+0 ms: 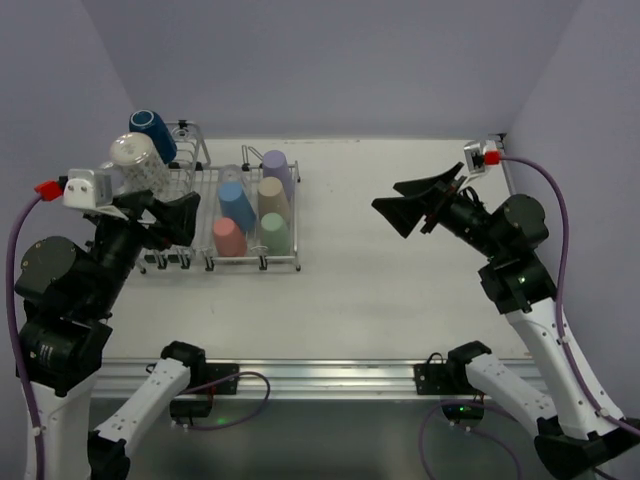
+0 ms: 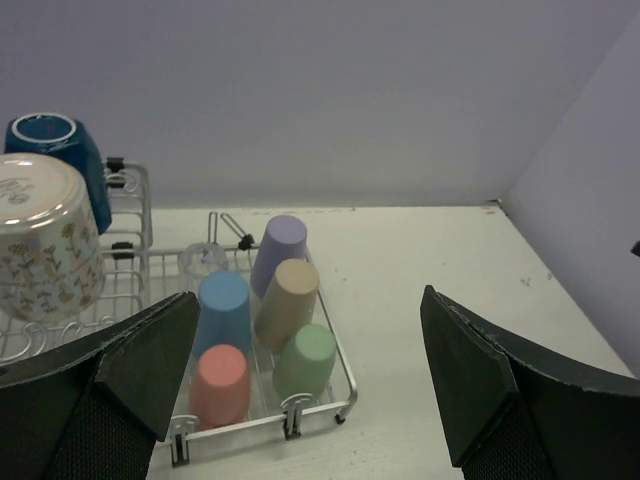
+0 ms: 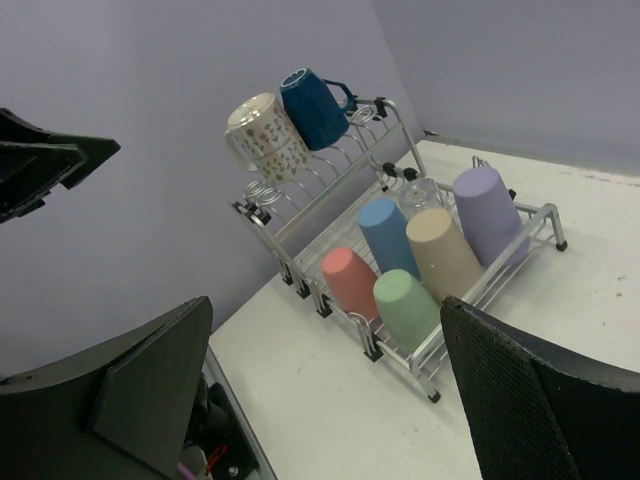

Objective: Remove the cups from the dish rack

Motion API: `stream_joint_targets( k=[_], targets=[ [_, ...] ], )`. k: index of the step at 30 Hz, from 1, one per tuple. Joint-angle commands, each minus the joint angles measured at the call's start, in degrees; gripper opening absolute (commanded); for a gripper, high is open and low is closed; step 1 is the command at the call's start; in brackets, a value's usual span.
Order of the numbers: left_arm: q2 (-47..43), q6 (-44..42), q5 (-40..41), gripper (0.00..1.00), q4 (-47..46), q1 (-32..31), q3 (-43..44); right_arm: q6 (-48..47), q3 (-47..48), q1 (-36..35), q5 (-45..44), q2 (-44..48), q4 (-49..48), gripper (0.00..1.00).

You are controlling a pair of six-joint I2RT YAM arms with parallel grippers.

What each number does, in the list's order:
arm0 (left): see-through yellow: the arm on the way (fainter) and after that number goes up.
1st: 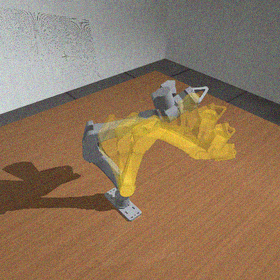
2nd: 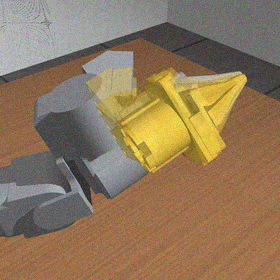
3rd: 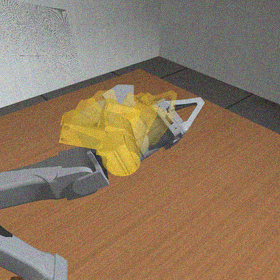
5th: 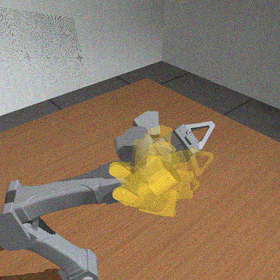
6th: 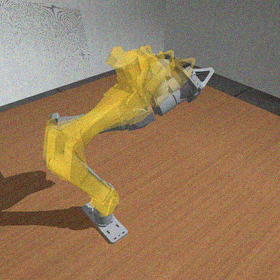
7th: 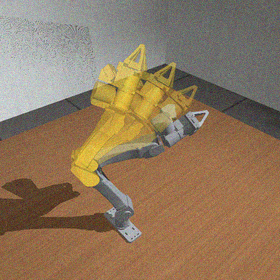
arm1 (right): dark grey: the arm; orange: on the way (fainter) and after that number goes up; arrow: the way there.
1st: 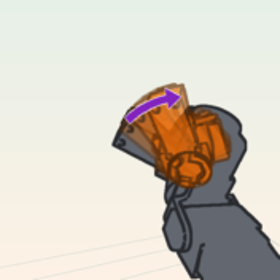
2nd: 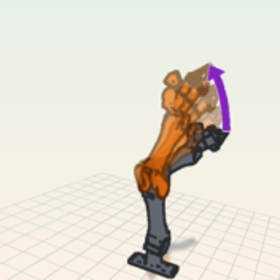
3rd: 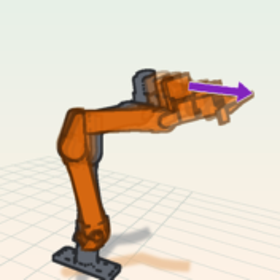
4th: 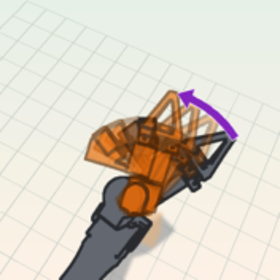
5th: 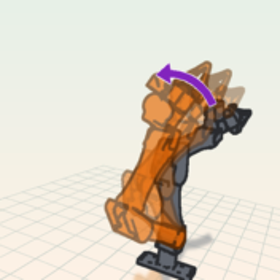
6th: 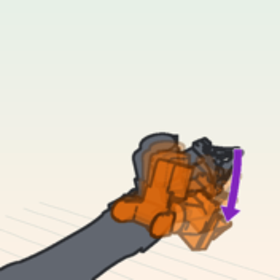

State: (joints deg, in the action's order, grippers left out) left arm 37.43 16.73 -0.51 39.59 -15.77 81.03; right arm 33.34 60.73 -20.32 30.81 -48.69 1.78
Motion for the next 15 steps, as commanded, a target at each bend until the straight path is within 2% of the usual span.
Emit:
stream_joint_targets(
  k=[1,6,9,10,15],
  targets=[
    [2.5,-1.7,7.0,1.0,7.1,-0.8,3.2,-1.1,-2.0,-0.3,-3.3,3.4,-0.1,0.99],
    [5.2,0.9,18.9,1.0,13.0,-1.3,7.6,-1.7,-5.7,-1.5,-5.1,5.9,-0.5,0.99],
    [10.1,1.6,30.2,1.0,17.4,-1.3,13.6,-3.4,-6.3,-3.8,-9.2,5.0,-0.6,0.99],
    [11.2,1.5,36.7,1.0,17.8,-1.3,16.6,-3.4,-6.3,-3.9,-8.8,4.4,-0.8,0.99],
    [20.4,-3.3,49.9,1.0,16.7,-3.2,23.7,-4.7,-5.4,-3.9,-8.2,1.9,1.3,0.99]
  ],
)
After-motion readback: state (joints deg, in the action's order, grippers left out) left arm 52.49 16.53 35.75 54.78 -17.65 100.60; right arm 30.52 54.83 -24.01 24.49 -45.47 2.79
